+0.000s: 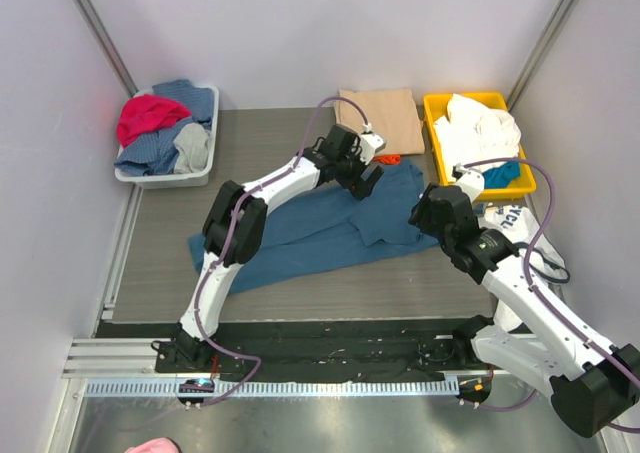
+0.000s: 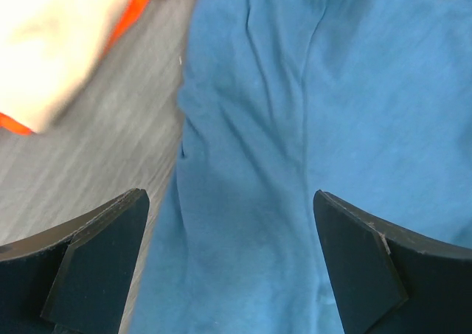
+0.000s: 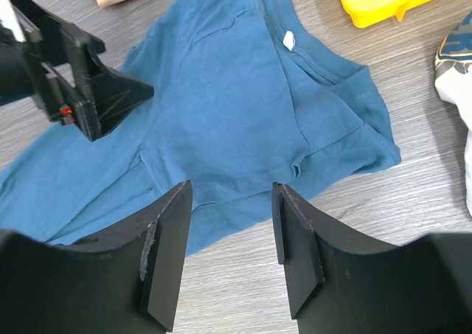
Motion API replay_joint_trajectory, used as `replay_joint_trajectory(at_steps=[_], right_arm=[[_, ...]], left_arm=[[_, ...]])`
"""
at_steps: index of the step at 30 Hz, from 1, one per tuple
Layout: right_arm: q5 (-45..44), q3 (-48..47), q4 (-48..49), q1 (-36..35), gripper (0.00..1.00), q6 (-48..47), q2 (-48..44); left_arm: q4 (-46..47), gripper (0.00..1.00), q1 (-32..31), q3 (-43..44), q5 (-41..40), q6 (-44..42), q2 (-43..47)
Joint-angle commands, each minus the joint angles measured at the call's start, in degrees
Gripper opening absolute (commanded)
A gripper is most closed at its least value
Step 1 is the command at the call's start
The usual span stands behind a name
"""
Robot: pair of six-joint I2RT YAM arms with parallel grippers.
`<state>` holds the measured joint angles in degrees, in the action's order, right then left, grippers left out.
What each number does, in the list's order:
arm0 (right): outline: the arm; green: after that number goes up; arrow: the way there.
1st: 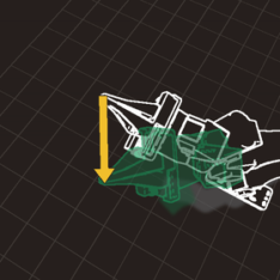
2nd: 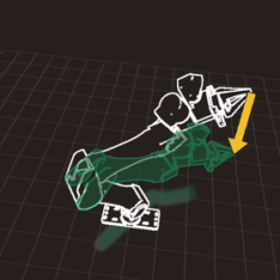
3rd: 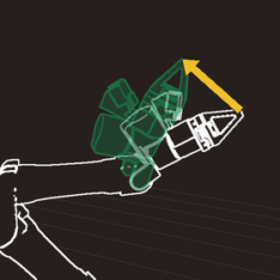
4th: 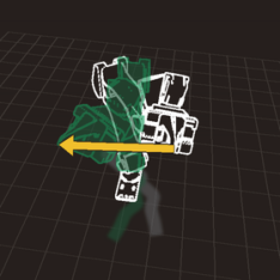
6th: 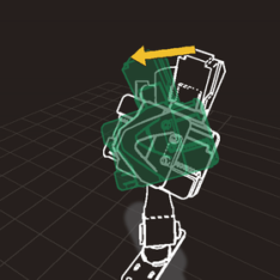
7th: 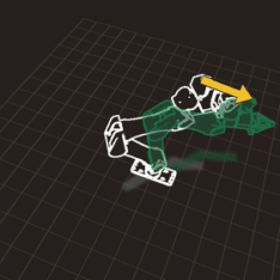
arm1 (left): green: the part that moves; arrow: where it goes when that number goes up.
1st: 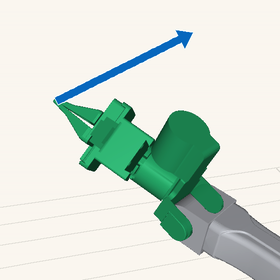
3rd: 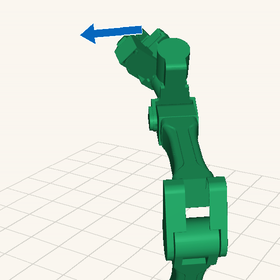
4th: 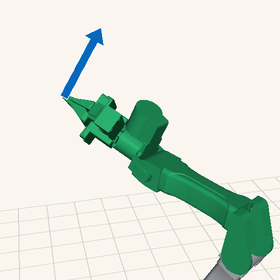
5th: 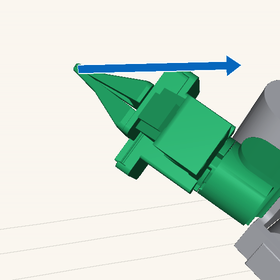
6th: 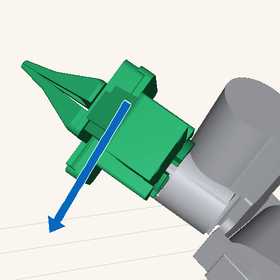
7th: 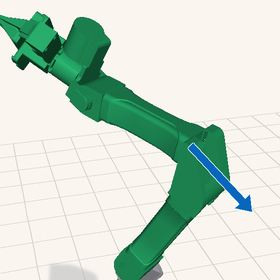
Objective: Fold and stack the t-shirts
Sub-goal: Fold the tshirt
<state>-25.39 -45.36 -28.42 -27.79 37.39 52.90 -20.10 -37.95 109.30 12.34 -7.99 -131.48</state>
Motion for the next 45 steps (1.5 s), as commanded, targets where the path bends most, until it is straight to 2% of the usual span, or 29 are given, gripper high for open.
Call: replay_joint_trajectory(at_steps=[1, 7, 18, 26, 30, 34, 36, 39, 40, 42, 43, 45], right_arm=[[-1.1, -0.4, -0.1, -0.1, 0.55, -0.9, -1.3], [-1.1, -0.5, -0.4, 0.0, 0.55, -1.0, -1.1], [-1.5, 0.3, -1.1, 0.0, 0.55, -0.3, -1.5], [-1.2, 0.2, -1.1, -0.1, 0.56, 0.1, -1.1], [-1.1, 0.0, -1.3, -0.1, 0.56, 0.1, -1.6], [-1.6, -0.2, -1.9, -0.1, 0.56, 0.1, -2.2], [-2.0, -0.2, -2.2, -0.1, 0.56, 0.0, -2.6], [-2.4, -0.1, -2.5, 0.0, 0.56, 0.0, -2.8], [-2.4, -0.1, -2.5, 0.0, 0.56, 0.0, -2.9], [-2.5, -0.1, -2.6, 0.1, 0.56, 0.0, -3.0], [-2.4, -0.1, -2.6, 0.1, 0.56, 0.1, -2.9], [-2.5, -0.3, -2.6, -0.1, 0.56, 0.1, -2.9]], left_arm=[[-2.7, 1.0, 3.4, 3.1, 7.4, -1.8, -2.6], [-2.3, 1.0, 5.9, 5.0, 11.0, -0.8, -5.5], [-3.3, 0.96, 7.9, 8.2, 25.1, 3.4, -8.8], [-3.4, 0.93, 6.3, 2.9, 24.6, 1.9, -6.9], [-5.1, 0.87, 5.3, 4.4, 22.7, 1.0, -7.9], [-7.2, 0.67, 5.3, 7.3, 22.1, 1.5, -9.7], [-8.1, 0.62, 5.3, 8.5, 22.6, 1.6, -10.2], [-9.1, 0.5, 5.3, 9.2, 23.1, 1.5, -10.6], [-9.3, 0.35, 5.3, 9.4, 23.0, 1.4, -10.8], [-10.5, 0.18, 5.3, 9.8, 22.6, 1.1, -11.0], [-11.1, 0.02, 5.3, 10.1, 22.5, 1.0, -11.2], [-13.3, 0.0, 5.3, 10.2, 21.8, 0.3, -11.2]])
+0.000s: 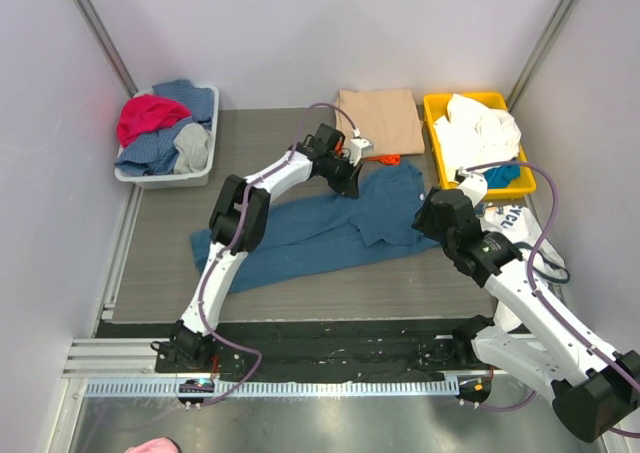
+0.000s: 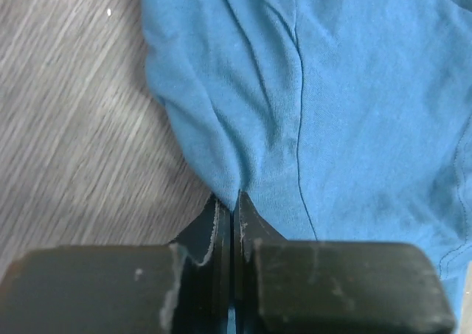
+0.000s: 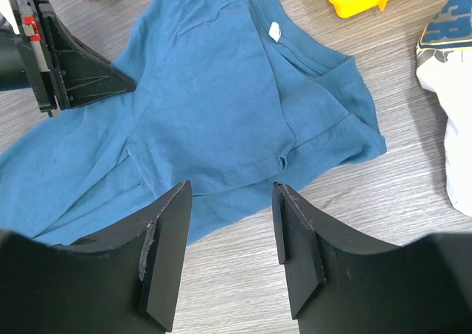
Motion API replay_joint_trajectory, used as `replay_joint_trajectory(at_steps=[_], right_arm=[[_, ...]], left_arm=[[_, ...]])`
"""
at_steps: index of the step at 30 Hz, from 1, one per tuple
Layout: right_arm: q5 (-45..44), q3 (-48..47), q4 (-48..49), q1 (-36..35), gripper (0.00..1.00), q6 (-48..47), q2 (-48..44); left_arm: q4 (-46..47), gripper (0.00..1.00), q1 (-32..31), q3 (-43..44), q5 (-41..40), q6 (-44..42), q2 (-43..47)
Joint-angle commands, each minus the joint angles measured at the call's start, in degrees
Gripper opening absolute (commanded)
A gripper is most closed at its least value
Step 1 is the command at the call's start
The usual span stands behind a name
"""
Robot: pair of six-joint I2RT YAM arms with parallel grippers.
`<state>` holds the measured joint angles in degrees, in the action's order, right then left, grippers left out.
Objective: Fold and stack the t-shirts
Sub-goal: Fold the tshirt
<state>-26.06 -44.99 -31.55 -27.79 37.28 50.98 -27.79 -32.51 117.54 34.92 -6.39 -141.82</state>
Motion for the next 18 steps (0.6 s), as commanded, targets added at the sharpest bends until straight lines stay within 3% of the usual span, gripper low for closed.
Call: replay_joint_trajectory(at_steps=[1, 13, 18], right_arm=[[-2.0, -0.6, 0.5, 0.1, 0.56, 0.2, -0.9], [-1.6, -0.9, 1.4, 0.0, 0.56, 1.0, -0.5], [-1.2, -0.7, 1.5, 0.0, 0.56, 1.3, -0.7]], left_arm=[[-6.7, 0.0, -0.1, 2.0, -1.2, -1.7, -0.7], [-5.9, 0.0, 8.7, -15.1, -4.1, 2.6, 10.9], [-5.3, 0.0, 15.4, -15.8, -6.4, 6.0, 11.8]])
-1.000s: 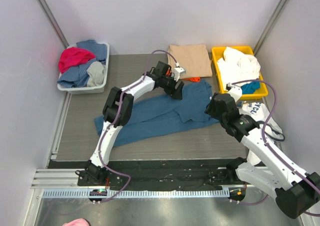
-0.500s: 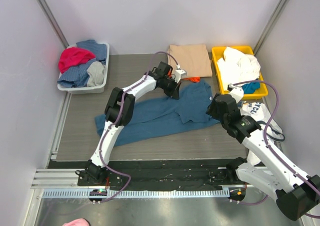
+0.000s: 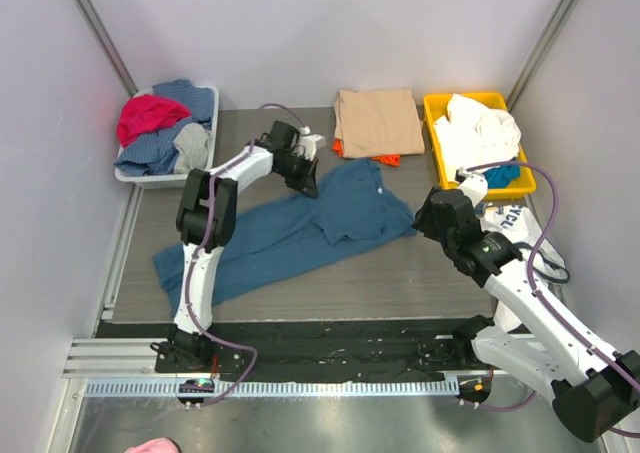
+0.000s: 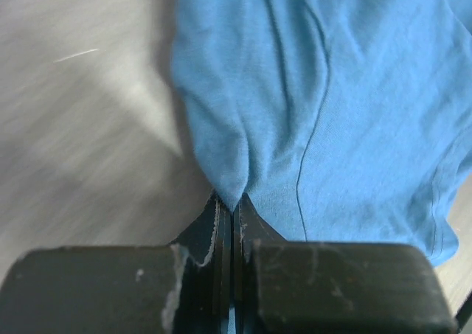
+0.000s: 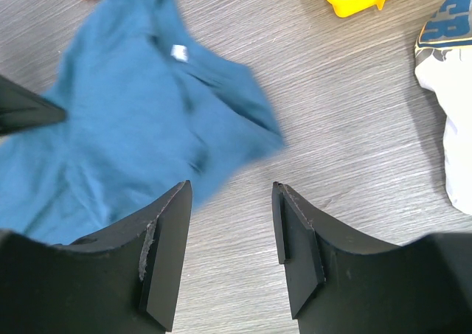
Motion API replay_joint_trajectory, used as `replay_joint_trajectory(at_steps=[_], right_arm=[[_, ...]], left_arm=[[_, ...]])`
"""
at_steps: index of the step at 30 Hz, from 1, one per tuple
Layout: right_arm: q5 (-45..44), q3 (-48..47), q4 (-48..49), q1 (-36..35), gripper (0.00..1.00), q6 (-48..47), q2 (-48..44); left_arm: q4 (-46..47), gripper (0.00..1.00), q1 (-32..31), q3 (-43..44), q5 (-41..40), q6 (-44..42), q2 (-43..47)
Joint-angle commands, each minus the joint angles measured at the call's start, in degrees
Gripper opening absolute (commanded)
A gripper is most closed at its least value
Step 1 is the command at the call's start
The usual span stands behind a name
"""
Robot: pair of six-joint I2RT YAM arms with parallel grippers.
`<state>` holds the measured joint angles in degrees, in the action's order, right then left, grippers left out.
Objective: Fold and stack the t-shirts
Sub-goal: Fold the tshirt
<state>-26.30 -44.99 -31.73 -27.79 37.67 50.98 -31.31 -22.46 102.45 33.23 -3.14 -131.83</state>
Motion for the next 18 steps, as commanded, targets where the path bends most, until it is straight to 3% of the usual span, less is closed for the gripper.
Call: replay_joint_trajectory(at_steps=[1, 12, 18], right_arm=[[-0.9, -0.7, 1.7, 0.1, 0.56, 0.9, -0.9], [-0.8, -1.0, 1.7, 0.1, 0.56, 1.1, -0.1], [-1.1, -1.0, 1.8, 0.1, 0.56, 1.1, 0.1]], left_arm=[[-1.5, 0.0, 6.5, -0.8, -4.6, 4.7, 1.9], [3.6, 0.0, 18.6, -3.3, -9.2, 11.7, 4.8], [8.6, 0.0, 20.7, -3.4, -13.3, 17.6, 4.7]])
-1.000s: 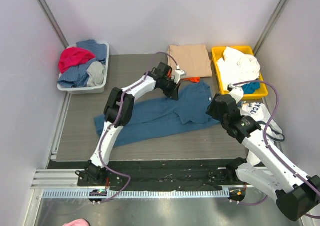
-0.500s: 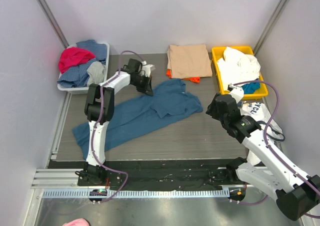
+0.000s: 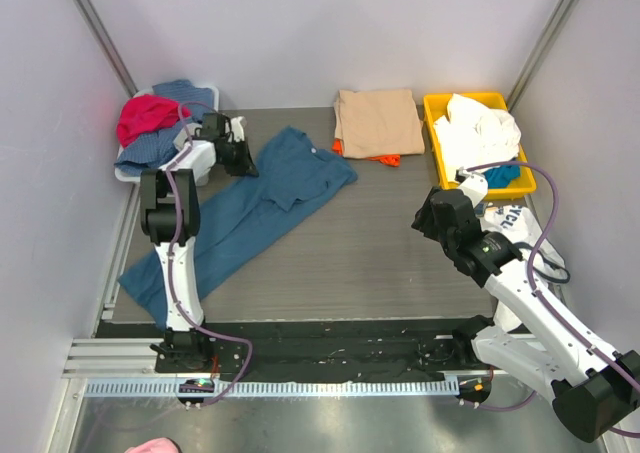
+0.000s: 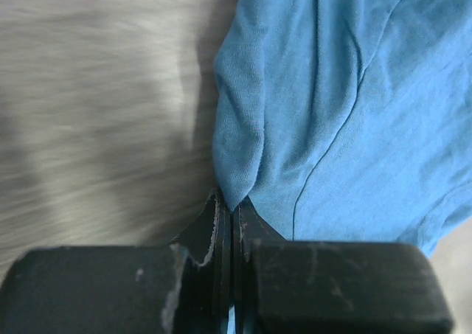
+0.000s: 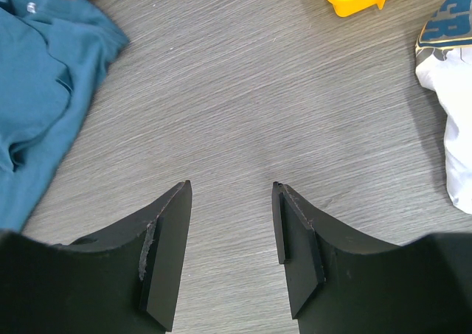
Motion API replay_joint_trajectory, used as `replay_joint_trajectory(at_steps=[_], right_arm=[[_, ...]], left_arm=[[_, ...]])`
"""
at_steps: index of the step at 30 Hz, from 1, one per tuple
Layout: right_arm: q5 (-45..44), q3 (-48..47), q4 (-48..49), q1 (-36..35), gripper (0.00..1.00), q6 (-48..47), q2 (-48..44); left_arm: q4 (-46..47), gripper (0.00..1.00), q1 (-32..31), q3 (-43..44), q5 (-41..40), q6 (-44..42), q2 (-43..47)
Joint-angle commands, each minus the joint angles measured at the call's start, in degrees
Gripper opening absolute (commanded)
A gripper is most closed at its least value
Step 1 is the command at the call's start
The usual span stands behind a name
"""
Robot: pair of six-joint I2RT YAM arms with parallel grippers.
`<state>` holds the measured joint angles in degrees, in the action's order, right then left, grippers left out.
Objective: Fold and stack the t-shirts
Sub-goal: Fold the tshirt
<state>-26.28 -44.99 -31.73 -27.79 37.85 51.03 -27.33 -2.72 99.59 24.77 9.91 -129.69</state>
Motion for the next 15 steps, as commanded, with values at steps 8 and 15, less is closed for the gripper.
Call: replay_joint_trajectory(at_steps=[8, 15], right_arm=[[4.9, 1.8, 6.0, 0.0, 0.57, 1.8, 3.1], [13.3, 5.2, 13.9, -0.1, 0.6, 5.4, 5.5]], left_arm=[[10.2, 0.62, 0.0, 0.2, -4.5, 10.2, 3.5], [10.4, 1.0, -1.7, 6.5, -4.7, 12.0, 7.0]])
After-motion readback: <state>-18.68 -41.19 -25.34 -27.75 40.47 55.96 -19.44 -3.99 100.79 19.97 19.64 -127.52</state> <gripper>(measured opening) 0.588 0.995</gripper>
